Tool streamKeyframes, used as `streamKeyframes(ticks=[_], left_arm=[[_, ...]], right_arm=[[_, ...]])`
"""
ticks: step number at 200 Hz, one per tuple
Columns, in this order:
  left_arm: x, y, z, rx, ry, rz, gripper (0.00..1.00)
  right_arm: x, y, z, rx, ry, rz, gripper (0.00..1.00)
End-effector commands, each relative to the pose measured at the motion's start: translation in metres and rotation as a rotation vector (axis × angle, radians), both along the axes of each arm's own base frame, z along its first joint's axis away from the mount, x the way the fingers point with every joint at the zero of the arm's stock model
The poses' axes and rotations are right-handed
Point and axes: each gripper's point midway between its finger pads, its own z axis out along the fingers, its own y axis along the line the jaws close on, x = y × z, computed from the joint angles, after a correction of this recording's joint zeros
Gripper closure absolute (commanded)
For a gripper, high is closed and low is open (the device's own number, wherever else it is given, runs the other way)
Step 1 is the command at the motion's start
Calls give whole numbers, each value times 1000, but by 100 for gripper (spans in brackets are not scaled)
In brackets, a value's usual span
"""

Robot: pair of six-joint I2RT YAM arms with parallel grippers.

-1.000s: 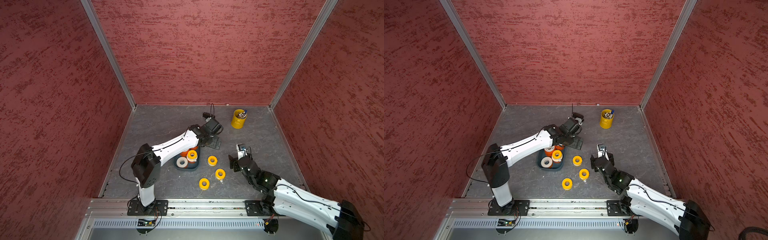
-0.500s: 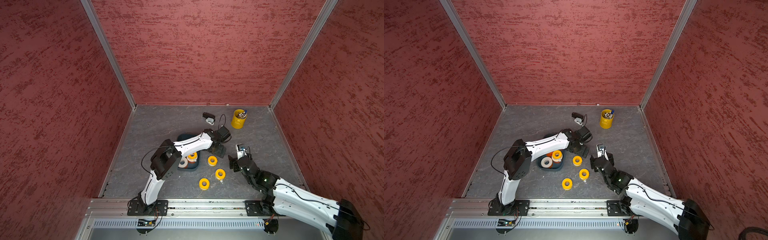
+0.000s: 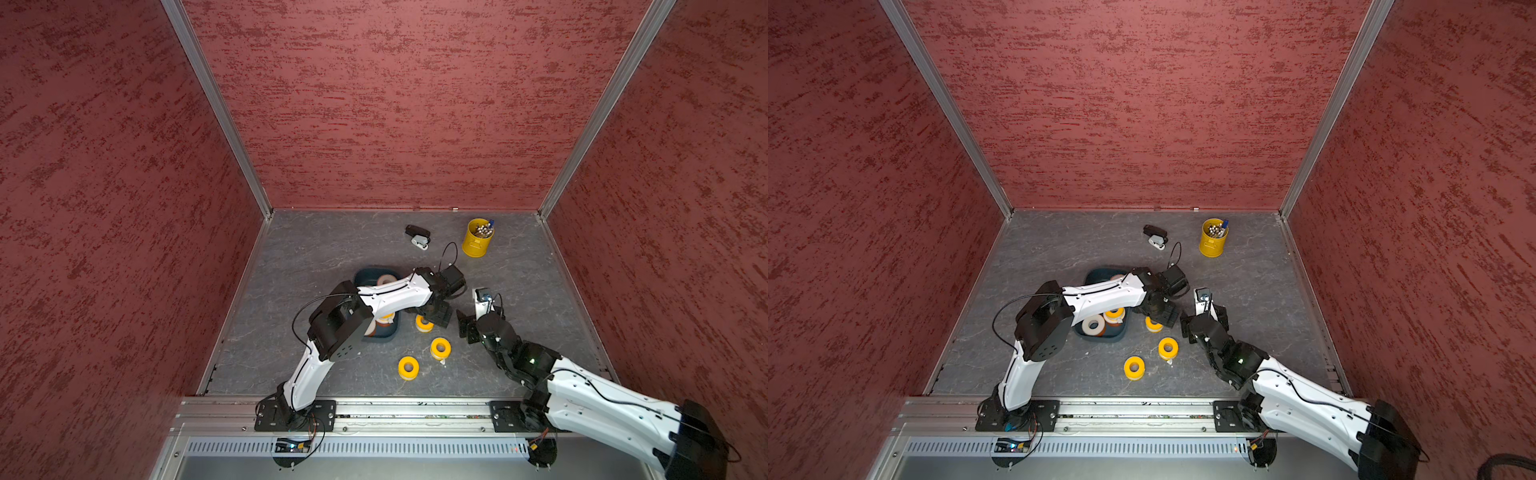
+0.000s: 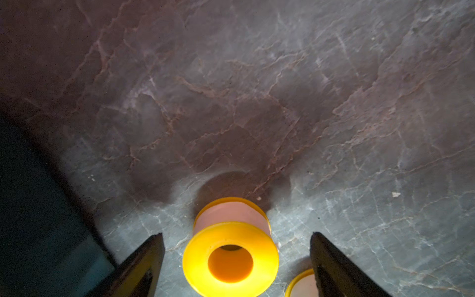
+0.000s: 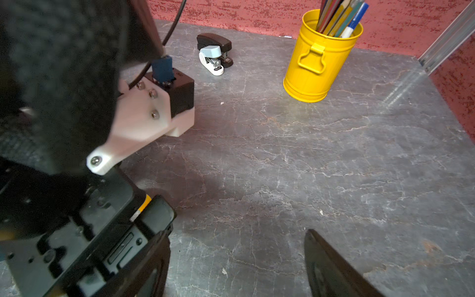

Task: Put the sealing tape into the storage box
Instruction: Pick up the sealing tape at the center of the board.

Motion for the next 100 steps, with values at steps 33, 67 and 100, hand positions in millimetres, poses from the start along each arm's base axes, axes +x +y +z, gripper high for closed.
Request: streamKeyframes(ticks=[33,67,100], left_arm=[[-15,13,-13,38,37,34,12],[-16,14,-15,40,36,39,17],[-15,14,-16,42,29,41,21]], right_arm=[[5,2,10,19,-26,-8,17],[5,3,9,16,-22,-7,17],[6,4,9,15,-20,-5,17]])
